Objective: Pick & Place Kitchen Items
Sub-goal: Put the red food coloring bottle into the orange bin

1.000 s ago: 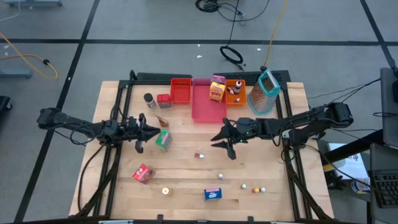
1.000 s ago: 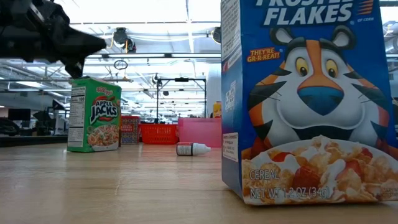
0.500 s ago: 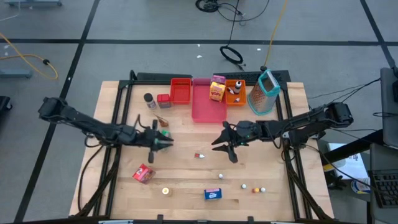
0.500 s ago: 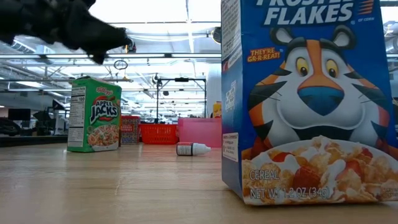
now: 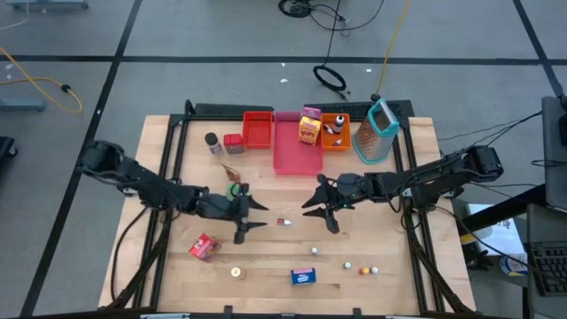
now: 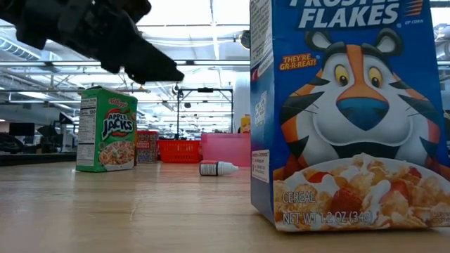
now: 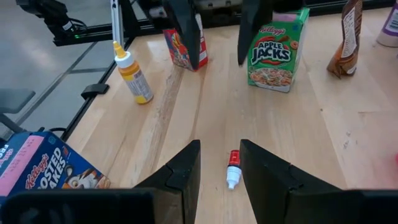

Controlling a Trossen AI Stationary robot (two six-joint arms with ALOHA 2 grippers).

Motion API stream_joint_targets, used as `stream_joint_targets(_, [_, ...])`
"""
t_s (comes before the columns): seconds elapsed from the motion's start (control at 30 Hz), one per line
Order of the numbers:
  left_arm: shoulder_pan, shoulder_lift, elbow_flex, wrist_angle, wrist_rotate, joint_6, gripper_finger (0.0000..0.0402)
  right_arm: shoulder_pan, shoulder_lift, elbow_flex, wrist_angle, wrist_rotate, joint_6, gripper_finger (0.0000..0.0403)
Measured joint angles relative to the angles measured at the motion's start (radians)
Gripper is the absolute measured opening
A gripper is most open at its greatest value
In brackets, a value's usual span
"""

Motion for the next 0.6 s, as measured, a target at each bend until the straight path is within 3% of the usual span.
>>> stream_joint_targets(0.6, [0.040, 0.296, 0.120, 0.000, 0.024, -0.079, 0.0223, 0.000, 0.000, 0.000, 0.000, 0.000, -0.012, 0.0105])
